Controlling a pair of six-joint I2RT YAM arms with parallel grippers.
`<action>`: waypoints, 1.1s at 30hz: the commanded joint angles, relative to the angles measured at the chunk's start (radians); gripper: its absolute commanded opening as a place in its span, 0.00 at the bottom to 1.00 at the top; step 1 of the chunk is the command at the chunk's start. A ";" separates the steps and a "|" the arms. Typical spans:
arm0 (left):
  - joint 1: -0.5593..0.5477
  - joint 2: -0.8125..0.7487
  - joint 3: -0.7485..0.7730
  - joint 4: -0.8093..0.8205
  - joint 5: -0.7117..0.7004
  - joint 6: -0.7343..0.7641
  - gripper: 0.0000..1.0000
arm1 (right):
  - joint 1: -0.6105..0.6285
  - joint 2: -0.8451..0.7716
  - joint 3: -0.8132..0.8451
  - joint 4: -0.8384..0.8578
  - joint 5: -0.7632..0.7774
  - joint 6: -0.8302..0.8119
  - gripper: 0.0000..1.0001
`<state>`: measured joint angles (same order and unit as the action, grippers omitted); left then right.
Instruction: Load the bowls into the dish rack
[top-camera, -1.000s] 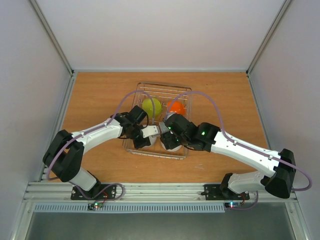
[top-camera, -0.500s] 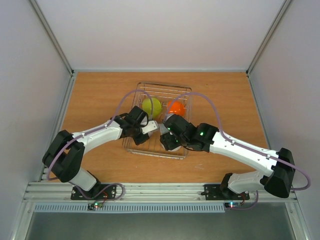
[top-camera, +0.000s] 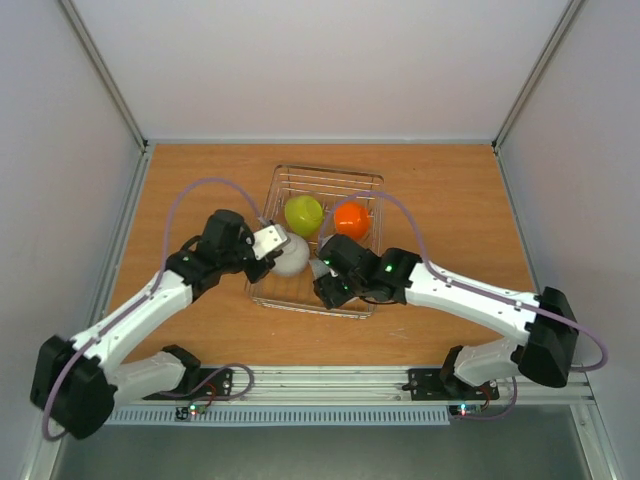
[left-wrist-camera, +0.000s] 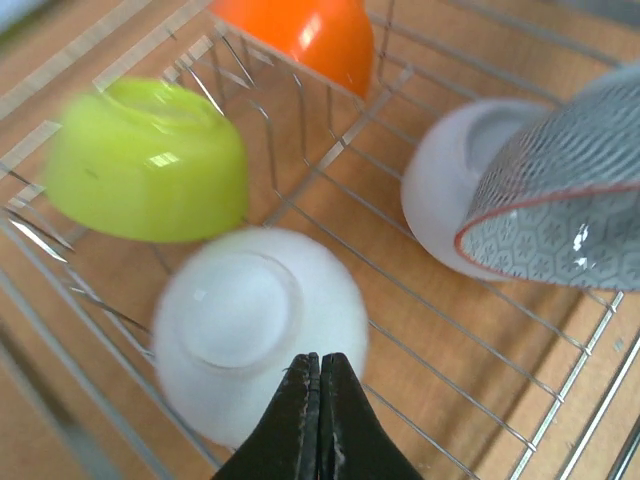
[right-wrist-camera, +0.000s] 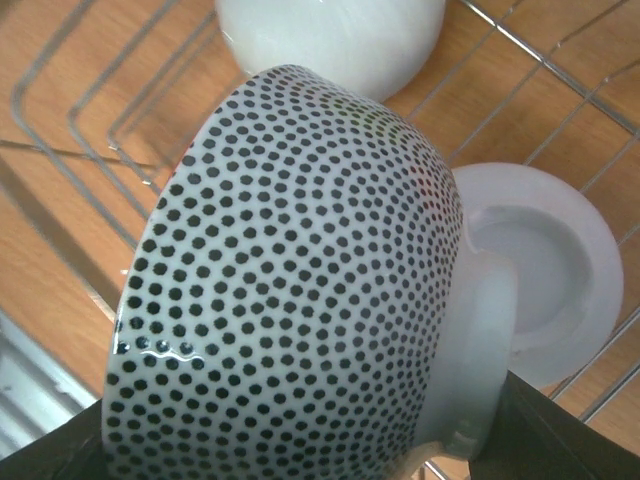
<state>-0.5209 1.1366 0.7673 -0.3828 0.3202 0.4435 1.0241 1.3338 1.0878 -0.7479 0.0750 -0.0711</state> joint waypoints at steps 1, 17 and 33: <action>0.019 -0.125 -0.050 0.151 -0.019 -0.020 0.00 | 0.022 0.080 0.049 -0.030 0.033 -0.030 0.01; 0.035 -0.167 -0.081 0.207 -0.067 -0.031 0.00 | 0.167 0.361 0.271 -0.284 0.417 -0.018 0.01; 0.047 -0.172 -0.082 0.207 -0.058 -0.035 0.00 | 0.226 0.468 0.336 -0.375 0.521 0.001 0.68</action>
<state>-0.4713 0.9768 0.6907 -0.2382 0.2455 0.4030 1.2316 1.8145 1.4406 -1.1004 0.5896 -0.0532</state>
